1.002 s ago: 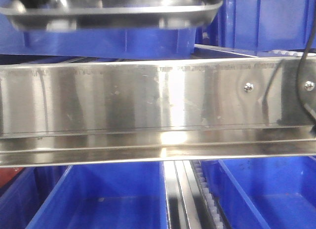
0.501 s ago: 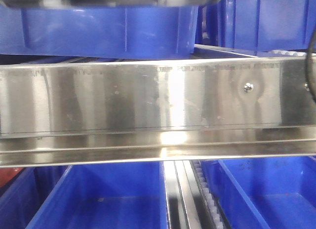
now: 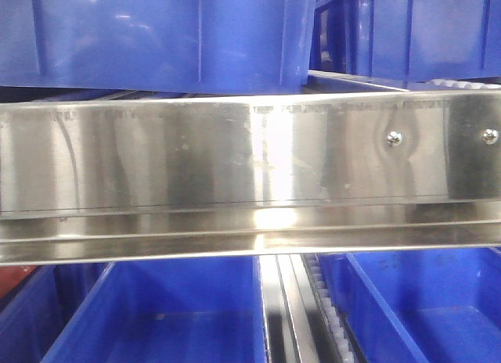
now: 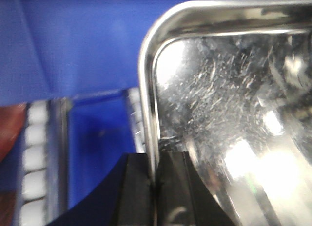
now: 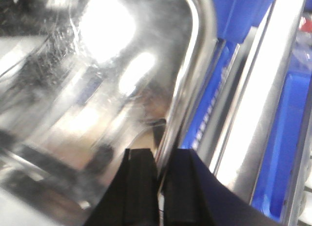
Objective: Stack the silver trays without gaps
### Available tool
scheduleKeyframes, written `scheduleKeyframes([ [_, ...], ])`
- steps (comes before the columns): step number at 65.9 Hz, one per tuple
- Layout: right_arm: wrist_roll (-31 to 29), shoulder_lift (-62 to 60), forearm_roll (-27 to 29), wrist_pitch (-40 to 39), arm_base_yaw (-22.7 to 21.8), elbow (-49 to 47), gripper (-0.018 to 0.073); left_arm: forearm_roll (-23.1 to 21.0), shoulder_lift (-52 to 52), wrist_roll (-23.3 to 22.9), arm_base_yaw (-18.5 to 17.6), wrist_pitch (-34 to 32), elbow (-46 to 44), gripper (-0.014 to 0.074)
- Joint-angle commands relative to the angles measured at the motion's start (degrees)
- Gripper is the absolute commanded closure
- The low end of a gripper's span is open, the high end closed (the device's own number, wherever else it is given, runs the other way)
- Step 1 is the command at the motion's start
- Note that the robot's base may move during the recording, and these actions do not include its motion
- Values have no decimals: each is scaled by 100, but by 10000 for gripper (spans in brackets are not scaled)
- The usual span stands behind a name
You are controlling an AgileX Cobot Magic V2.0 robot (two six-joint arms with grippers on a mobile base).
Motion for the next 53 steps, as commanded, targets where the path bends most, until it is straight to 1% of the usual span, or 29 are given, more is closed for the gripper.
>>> scheduleKeyframes([
  [1,-135,-371,-297,-215,-14,252,627,208,-335,137,-1,-400,306,614],
  [11,-135,-669,-297,-431,-14,422,627,194,-755,137,-1,-932,846,614],
  [20,-240,-823,-297,-459,-14,433,627,194,-1078,137,-1,-1123,1120,614],
  [30,-250,-863,-297,-529,-14,430,627,194,-1270,137,-1,-1131,1175,614],
  [35,-356,-874,-297,-529,-14,447,627,206,-1329,199,-1,-1155,1175,614],
  [40,-401,-964,-310,-613,91,568,627,194,-1344,271,-1,-1155,1175,614],
  [46,-401,-1167,-346,-1008,188,875,627,194,-1344,283,-1,-1167,1175,614],
  [53,-401,-1448,-346,-1589,187,1319,627,194,-1344,389,-1,-1238,1175,614],
])
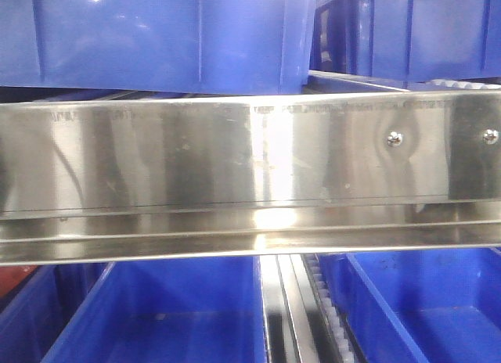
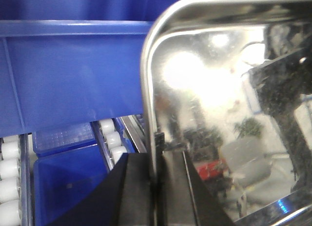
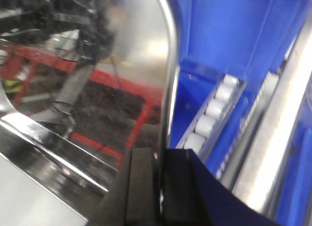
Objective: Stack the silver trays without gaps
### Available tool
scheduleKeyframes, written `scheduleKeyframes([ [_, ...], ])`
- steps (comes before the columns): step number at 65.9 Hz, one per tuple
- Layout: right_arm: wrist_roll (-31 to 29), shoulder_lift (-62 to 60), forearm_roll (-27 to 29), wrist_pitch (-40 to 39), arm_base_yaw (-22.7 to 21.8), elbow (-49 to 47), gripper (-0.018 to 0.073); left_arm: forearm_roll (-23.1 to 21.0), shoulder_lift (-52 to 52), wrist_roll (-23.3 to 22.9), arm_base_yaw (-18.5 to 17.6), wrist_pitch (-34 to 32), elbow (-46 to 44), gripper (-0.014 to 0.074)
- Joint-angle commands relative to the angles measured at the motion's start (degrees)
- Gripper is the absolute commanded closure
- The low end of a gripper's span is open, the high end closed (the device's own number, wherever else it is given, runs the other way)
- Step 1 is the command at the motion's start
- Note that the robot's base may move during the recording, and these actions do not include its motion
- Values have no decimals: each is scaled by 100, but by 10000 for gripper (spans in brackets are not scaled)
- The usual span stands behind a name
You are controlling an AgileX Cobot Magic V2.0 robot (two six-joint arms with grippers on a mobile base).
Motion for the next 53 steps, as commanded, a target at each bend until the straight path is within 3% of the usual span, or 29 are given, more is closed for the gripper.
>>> scheduleKeyframes([
  [1,-140,-353,-428,-367,-24,304,627,358,-103,156,21,-7,-16,614],
  [21,-140,-556,-450,-765,-24,518,627,358,-103,156,21,-391,-16,614],
  [53,-140,-556,-450,-932,-24,518,627,358,-103,156,21,-369,-16,614],
])
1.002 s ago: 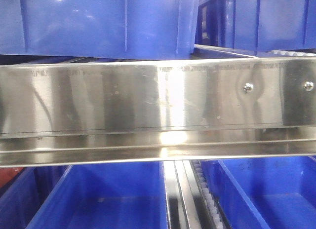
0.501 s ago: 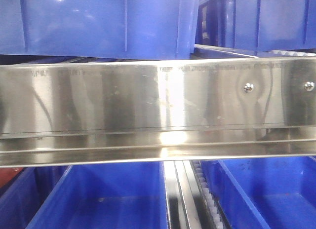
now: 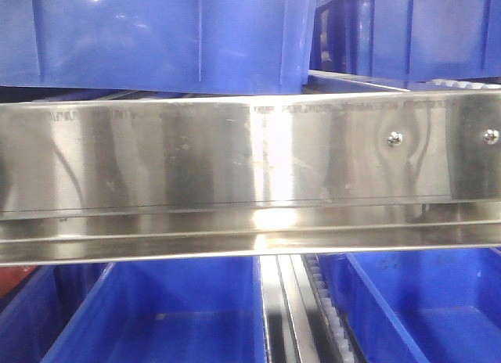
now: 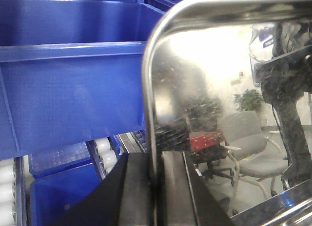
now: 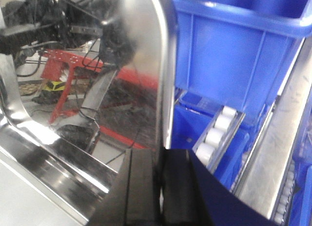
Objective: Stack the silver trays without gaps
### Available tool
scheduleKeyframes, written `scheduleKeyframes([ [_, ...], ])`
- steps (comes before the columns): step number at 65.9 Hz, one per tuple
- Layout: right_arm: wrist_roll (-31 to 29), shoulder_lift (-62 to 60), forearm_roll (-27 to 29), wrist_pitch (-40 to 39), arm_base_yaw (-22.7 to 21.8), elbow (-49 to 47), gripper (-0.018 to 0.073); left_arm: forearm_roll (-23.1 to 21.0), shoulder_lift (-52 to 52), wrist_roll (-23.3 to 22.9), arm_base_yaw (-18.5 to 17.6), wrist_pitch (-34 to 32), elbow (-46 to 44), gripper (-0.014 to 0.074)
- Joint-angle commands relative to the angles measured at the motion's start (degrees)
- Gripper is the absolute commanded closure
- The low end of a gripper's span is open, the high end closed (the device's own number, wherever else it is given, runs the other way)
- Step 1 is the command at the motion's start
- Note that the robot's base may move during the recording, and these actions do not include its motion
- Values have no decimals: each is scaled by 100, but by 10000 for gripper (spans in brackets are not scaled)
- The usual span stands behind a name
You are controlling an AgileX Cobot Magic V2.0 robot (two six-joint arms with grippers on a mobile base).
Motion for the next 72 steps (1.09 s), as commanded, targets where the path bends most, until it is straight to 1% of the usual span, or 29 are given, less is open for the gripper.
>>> scheduleKeyframes([
  [1,-131,-118,-312,-86,-31,3,627,318,-103,58,35,-9,-16,614],
  [72,-131,-118,-312,-86,-31,3,627,318,-103,58,35,-9,-16,614],
])
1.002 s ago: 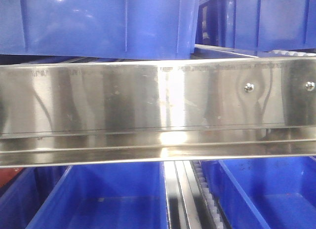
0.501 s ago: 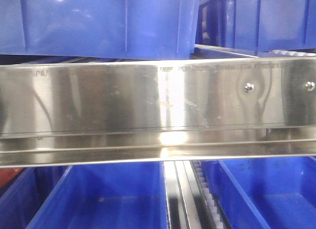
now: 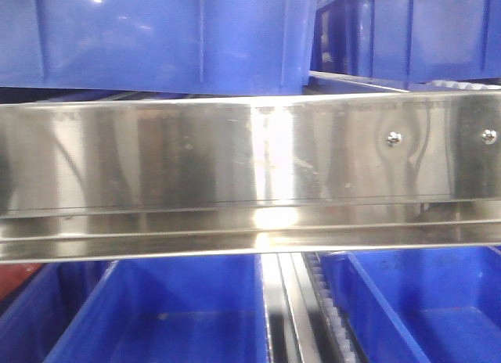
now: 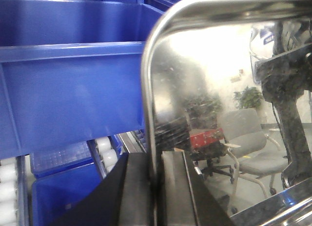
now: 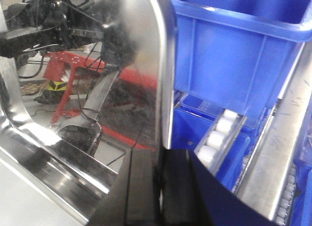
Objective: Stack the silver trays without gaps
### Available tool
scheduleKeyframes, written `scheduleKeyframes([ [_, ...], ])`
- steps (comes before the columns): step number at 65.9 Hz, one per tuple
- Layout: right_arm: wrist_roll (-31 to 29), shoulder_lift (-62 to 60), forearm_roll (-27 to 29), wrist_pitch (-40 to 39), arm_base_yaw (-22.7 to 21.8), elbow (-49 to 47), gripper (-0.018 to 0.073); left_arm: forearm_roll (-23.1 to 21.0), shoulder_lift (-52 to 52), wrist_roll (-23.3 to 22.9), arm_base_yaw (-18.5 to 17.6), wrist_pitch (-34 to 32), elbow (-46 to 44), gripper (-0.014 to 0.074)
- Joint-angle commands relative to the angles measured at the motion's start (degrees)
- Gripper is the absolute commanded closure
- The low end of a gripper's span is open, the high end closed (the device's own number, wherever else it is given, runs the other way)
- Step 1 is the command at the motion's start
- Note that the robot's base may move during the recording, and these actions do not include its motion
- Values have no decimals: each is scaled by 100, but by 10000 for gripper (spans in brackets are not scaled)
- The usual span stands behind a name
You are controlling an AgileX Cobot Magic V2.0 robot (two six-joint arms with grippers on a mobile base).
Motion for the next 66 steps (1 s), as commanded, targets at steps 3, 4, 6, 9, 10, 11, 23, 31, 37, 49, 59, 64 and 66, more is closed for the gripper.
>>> scheduleKeyframes([
  [3,-112,-118,-312,-64,-31,3,627,306,-103,58,35,0,-16,614],
  [4,-112,-118,-312,-64,-31,3,627,306,-103,58,35,0,-16,614],
  [6,-112,-118,-312,-64,-31,3,627,306,-103,58,35,0,-16,614],
  [9,-112,-118,-312,-64,-31,3,627,306,-103,58,35,0,-16,614],
  [10,-112,-118,-312,-64,-31,3,627,306,-103,58,35,0,-16,614],
  [11,-112,-118,-312,-64,-31,3,627,306,-103,58,35,0,-16,614],
  [23,-112,-118,-312,-64,-31,3,627,306,-103,58,35,0,-16,614],
  [31,-112,-118,-312,-64,-31,3,627,306,-103,58,35,0,-16,614],
  [37,-112,-118,-312,-64,-31,3,627,306,-103,58,35,0,-16,614],
  [49,-112,-118,-312,-64,-31,3,627,306,-103,58,35,9,-16,614],
  [59,-112,-118,-312,-64,-31,3,627,306,-103,58,35,9,-16,614],
  [64,-112,-118,-312,-64,-31,3,627,306,-103,58,35,9,-16,614],
  [66,-112,-118,-312,-64,-31,3,627,306,-103,58,35,9,-16,614],
])
